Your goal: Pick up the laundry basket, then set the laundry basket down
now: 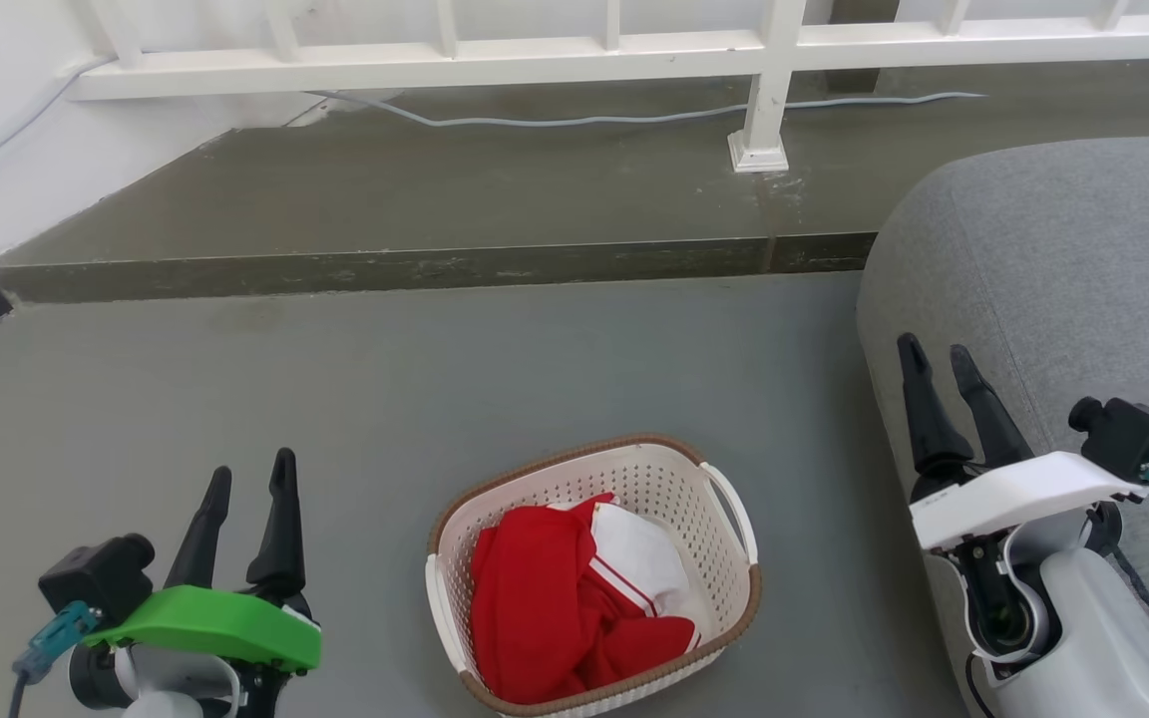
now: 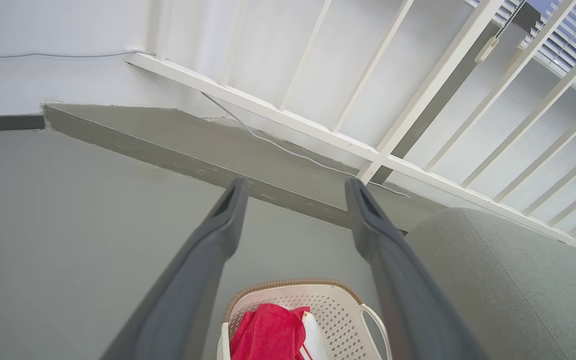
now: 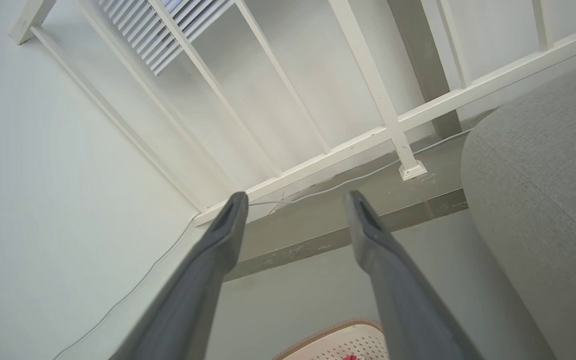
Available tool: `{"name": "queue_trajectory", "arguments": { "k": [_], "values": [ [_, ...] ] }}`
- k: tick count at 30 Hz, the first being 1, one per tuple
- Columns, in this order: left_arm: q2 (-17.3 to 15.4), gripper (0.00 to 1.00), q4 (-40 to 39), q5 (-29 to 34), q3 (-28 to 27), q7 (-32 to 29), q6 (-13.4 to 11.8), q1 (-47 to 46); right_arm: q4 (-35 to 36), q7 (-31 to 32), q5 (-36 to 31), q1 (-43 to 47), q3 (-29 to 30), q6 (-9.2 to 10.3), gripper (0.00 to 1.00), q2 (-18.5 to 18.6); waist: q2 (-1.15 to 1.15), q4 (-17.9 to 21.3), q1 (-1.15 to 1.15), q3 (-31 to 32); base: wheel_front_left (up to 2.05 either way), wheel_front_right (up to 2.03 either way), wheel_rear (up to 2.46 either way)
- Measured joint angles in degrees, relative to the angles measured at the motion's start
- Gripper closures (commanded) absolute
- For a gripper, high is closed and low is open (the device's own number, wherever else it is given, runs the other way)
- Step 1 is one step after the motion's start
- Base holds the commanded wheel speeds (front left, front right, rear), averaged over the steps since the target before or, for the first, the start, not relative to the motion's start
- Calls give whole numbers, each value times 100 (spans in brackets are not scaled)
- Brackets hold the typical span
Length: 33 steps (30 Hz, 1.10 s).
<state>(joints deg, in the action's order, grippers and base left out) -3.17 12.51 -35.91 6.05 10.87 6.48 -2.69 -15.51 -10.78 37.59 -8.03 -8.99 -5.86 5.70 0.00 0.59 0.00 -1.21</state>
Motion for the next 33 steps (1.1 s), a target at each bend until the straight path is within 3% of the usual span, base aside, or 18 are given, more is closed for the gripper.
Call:
{"name": "queue_trajectory", "arguments": {
  "k": [18,33],
  "values": [
    [25,0,-69,1330,119,342,7,-86,-7,-349,-1410,-112,-100,-1,0,-38,0,4,0,-42,0,0,0],
    [38,0,-68,1349,110,355,13,-87,-137,-356,-1606,-116,-41,-3,0,-124,0,17,0,-31,0,0,0]
  ]
}}
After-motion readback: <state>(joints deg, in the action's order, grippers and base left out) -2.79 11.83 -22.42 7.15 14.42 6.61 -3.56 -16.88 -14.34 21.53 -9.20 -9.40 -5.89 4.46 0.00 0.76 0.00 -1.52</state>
